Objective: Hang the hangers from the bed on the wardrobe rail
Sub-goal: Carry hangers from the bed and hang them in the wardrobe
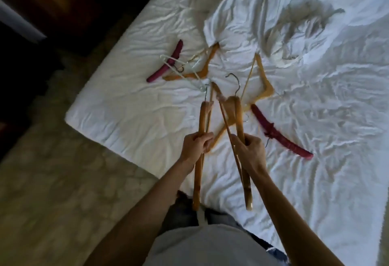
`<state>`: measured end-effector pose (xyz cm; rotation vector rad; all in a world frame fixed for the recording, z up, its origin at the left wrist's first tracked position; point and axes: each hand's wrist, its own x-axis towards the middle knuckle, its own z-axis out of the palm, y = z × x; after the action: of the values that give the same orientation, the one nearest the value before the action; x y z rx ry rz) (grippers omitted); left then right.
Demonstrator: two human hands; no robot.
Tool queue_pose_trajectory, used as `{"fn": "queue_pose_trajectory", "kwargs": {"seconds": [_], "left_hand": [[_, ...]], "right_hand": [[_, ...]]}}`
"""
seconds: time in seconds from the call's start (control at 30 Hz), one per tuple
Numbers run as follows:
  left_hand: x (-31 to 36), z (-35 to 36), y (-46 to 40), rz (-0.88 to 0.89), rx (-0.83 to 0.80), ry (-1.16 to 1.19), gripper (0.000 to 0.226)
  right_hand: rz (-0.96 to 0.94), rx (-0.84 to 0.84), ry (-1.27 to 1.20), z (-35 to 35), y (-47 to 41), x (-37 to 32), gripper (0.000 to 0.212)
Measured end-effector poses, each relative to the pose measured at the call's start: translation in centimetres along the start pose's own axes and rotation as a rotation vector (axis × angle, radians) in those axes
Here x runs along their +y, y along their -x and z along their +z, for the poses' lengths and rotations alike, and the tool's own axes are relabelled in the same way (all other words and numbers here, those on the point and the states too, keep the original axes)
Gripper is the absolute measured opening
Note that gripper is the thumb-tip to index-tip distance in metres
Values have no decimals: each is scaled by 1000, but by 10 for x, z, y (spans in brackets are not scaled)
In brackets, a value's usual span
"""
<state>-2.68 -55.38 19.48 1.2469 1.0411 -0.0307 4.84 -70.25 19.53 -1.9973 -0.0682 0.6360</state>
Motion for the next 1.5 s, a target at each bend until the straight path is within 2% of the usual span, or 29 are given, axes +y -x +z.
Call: {"fn": "queue_pose_trajectory", "kwargs": {"seconds": [0.13, 0.3, 0.43, 0.57, 0.8, 0.9, 1.03, 1.13, 1.27, 1.5], "left_hand": [[-26, -102, 38, 49, 171, 106, 25], [-66, -229, 88, 91, 386, 269, 30], [-103, -323, 128, 82, 489, 370, 33], [-136, -409, 160, 88, 617, 423, 26], [-163, -528, 198, 108, 813, 526, 30], [-165, -577, 200, 95, 846, 598, 26], [-161, -649, 187, 108, 916, 639, 33], [-153, -718, 165, 98, 941, 638, 28], [-124, -821, 133, 109, 984, 622, 24], [-68, -987, 113, 113, 1096, 653, 24]], "right_hand": [[-101, -228, 75, 85, 44, -36, 35], [-173, -481, 156, 202, 108, -75, 40], [-238, -563, 193, 299, 174, -102, 36], [-295, -653, 235, 389, 232, -118, 27], [-371, -804, 312, 508, 303, -148, 36], [-372, -856, 339, 556, 319, -163, 41], [-310, -882, 315, 627, 328, -188, 27], [-295, -954, 317, 691, 325, -216, 30], [-274, -1015, 342, 792, 317, -265, 25], [-327, -1104, 346, 953, 327, -361, 36]]}}
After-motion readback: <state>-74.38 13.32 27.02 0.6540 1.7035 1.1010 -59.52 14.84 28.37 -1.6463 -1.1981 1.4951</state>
